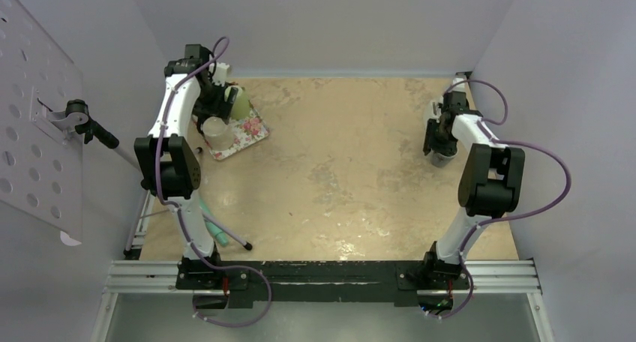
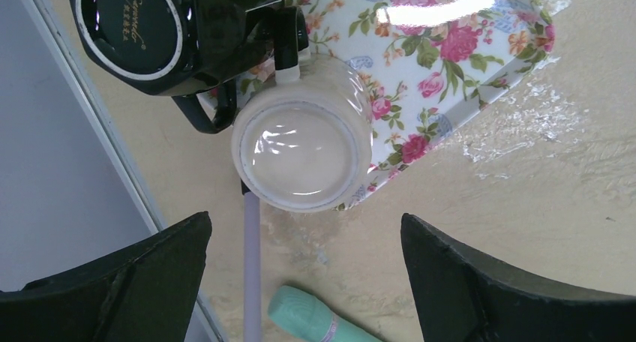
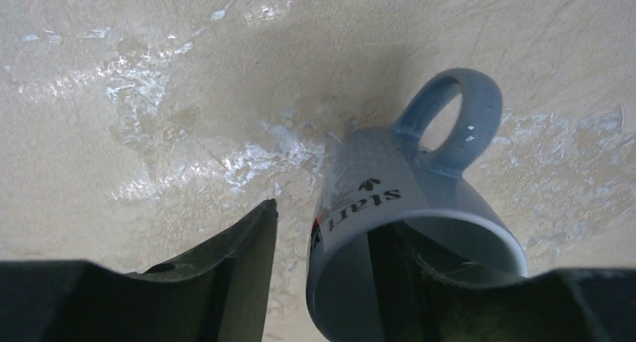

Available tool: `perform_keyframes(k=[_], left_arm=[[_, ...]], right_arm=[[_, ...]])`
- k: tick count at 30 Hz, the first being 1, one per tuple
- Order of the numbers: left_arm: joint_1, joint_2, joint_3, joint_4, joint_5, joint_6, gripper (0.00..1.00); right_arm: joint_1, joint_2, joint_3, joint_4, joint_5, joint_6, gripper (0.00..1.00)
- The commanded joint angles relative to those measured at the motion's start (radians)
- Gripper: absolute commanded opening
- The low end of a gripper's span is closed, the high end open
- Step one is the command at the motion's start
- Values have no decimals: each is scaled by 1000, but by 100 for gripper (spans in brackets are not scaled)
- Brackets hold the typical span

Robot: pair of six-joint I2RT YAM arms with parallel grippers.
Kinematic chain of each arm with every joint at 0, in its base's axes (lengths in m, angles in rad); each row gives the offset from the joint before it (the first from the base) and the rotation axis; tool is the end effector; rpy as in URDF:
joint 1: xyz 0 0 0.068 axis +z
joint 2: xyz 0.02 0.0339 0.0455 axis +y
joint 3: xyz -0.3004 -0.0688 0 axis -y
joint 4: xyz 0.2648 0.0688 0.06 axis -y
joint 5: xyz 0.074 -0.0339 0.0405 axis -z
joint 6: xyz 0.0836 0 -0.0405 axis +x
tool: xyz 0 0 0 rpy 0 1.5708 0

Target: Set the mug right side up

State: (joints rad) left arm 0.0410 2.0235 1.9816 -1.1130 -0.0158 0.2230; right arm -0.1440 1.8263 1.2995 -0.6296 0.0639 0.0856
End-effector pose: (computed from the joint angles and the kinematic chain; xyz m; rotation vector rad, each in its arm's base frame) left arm 0.4817 0.0211 0.2883 0.2435 2.7188 0.0972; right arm 0.4133 -0.0653 0.1788 0.3306 2.7074 -0.1039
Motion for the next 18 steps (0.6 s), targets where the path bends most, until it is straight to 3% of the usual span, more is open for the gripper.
perform_keyframes(k=[1,2,3,7,13,18], left_arm=[[24,15,10,8,-14,-20,100],[29,24,15,10,-10,-23,100],[35,38,21,11,-5,-30,100],[47,111,66,-7,6,-61,100],[46,135,2,45,153,-37,99],[38,156,0,46,227,-15,78]], right_arm=[[-3,-57,63,-34,31,-4,56],[-3,-71,71,-43,31,0,83],[-2,-87,79,-49,28,3,97],[2,-146,90,-62,16,8,99],[19,-192,67,-56,-9,-5,99],[35,-200,65,-48,-25,-3,99]])
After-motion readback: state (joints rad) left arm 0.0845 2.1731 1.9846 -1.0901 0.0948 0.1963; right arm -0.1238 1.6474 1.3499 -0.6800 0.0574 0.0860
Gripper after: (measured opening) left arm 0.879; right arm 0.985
